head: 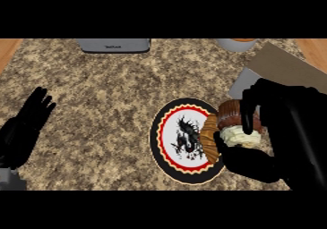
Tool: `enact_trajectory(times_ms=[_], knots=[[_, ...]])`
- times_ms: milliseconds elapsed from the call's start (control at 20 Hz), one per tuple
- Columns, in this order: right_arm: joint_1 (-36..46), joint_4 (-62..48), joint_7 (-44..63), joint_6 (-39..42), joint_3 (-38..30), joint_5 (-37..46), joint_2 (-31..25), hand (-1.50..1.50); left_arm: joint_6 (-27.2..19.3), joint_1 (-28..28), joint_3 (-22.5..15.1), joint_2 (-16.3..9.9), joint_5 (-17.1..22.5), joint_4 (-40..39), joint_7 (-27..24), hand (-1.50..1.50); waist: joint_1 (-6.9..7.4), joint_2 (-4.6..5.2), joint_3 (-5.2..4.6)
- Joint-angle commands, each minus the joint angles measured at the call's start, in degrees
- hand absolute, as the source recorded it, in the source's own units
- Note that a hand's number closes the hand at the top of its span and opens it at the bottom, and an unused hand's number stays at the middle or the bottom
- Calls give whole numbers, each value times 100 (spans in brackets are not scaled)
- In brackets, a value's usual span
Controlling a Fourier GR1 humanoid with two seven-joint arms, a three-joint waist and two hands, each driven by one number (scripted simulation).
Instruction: Pick the cupcake from the plate and place it in the cardboard box
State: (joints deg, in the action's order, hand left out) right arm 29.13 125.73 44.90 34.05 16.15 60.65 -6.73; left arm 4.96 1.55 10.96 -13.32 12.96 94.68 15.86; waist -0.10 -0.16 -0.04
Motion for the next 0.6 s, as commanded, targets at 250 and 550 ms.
enact_trajectory(times_ms=[250,550], knots=[[382,-572,-664,145,-1609,-459,-714,150,-39,-3,-64,141,-135,44,6,0,17,14,3],[321,-1514,-1813,-377,-2312,-721,-1363,150,-166,98,-166,241,-282,115,127,0,25,21,5]])
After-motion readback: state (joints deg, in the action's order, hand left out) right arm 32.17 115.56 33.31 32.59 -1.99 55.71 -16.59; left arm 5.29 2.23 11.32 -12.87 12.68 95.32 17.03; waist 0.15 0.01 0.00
